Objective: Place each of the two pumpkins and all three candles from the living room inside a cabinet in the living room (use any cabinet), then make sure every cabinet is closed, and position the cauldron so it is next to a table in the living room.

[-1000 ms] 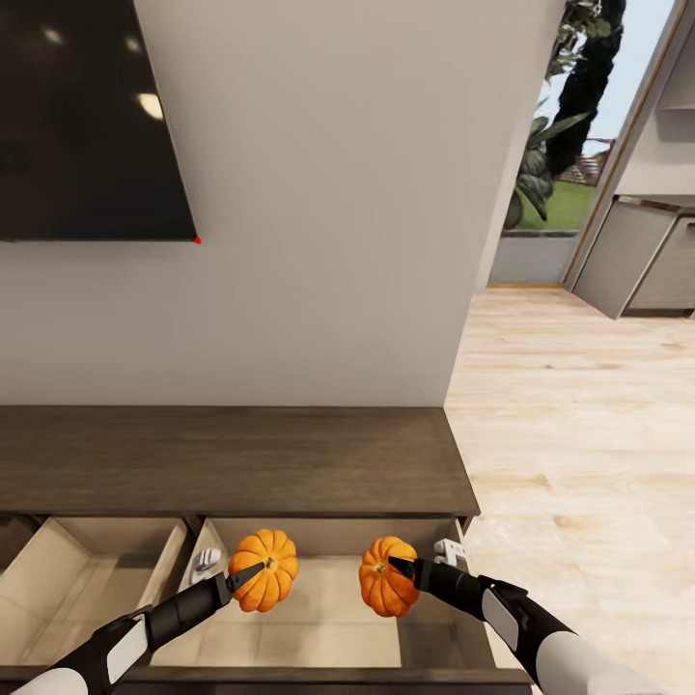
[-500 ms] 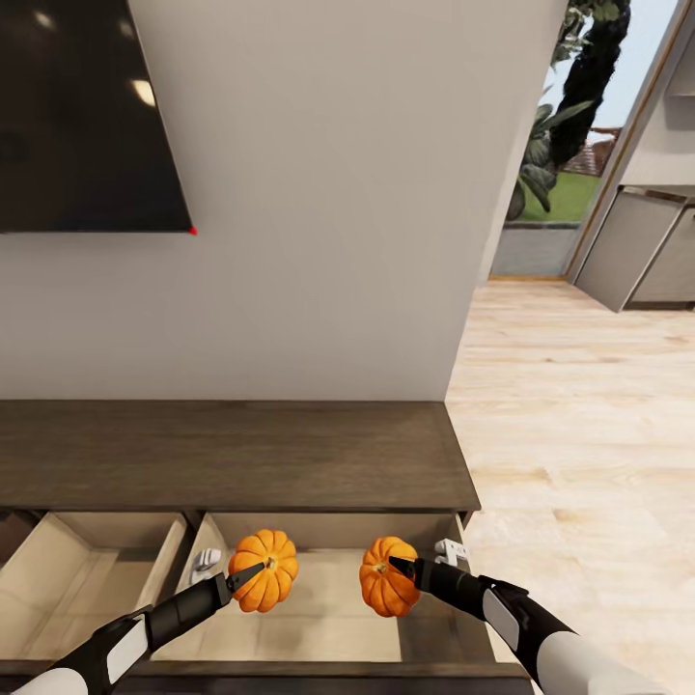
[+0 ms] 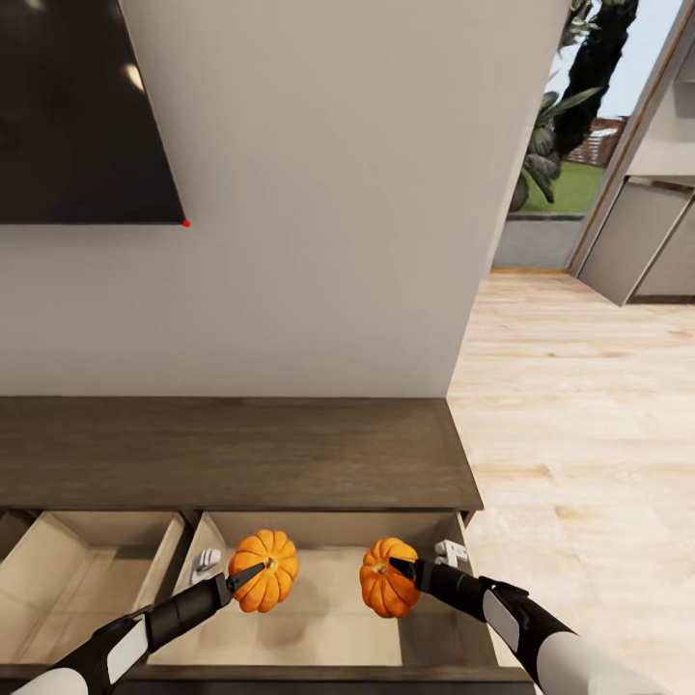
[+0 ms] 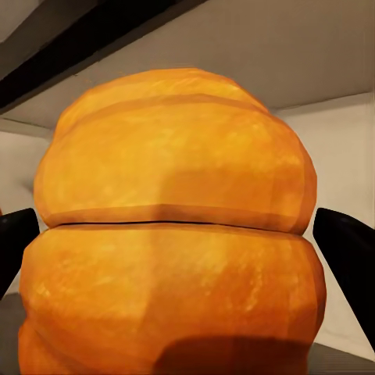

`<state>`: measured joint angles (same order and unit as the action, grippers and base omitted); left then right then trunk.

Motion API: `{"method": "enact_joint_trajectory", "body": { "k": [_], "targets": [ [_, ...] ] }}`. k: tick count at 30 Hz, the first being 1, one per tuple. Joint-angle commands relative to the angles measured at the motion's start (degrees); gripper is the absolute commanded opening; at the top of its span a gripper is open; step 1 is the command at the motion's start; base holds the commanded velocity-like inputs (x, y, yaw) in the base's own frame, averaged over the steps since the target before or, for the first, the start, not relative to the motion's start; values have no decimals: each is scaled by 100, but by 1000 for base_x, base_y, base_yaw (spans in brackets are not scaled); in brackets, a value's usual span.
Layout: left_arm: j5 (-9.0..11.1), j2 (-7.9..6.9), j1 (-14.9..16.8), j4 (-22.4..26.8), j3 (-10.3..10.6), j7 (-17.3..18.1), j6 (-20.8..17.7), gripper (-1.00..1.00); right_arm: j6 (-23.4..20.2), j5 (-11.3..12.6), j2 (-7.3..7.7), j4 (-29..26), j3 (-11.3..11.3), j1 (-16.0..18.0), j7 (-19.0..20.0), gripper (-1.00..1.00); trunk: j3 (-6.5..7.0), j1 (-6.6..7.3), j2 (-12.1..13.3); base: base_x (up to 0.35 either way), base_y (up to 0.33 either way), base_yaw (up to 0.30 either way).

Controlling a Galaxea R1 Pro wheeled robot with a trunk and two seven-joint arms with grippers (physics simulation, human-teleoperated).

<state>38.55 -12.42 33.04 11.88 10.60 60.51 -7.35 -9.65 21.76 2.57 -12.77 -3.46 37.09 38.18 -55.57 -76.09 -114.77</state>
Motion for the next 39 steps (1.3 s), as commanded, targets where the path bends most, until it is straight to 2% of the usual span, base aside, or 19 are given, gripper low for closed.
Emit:
{"method": "enact_joint_trajectory", "body": {
  "k": [1, 5, 11, 24, 28, 30, 33, 36, 39],
  "targets": [
    [3, 2, 0, -12, -5, -1, -5, -100, -1, 14, 1, 19, 3, 0, -6, -100, -9, 0, 0, 0, 0, 0],
    [2, 2, 0, -62, -5, -9, -11, -100, -2, 20, 6, 55, 3, 0, -59, -100, -46, 0, 0, 0, 0, 0],
    [-5, 77, 0, -72, 3, -12, -4, -100, -3, 15, 15, 73, 6, 0, -91, -100, -101, 0, 0, 0, 0, 0],
    [-2, 82, 0, -72, -7, -39, -6, -100, -2, 14, 16, 72, 6, 0, -98, -100, -221, 0, 0, 0, 0, 0],
    [7, 72, 0, -70, -19, -77, -23, -100, -9, 16, 14, 63, 7, 0, -326, -100, -258, 0, 0, 0, 0, 0],
    [14, 69, 0, -72, -41, -331, -39, -100, -10, 13, 0, 51, 0, 0, -596, -100, -276, 0, 0, 0, 0, 0],
    [62, 78, 0, -47, -271, -1016, -51, -100, -86, 9, -2, 39, -2, 0, -713, -100, -304, 0, 0, 0, 0, 0],
    [78, 101, 24, -3, -395, -1266, -55, -100, -344, -3, 15, -11, 1, 21, -758, -100, -331, 0, 0, 0, 0, 0],
    [82, 118, 92, 0, -411, -1306, -56, -100, -386, -3, 23, -21, 2, 52, -773, -100, -359, 0, 0, 0, 0, 0]
  ]
}}
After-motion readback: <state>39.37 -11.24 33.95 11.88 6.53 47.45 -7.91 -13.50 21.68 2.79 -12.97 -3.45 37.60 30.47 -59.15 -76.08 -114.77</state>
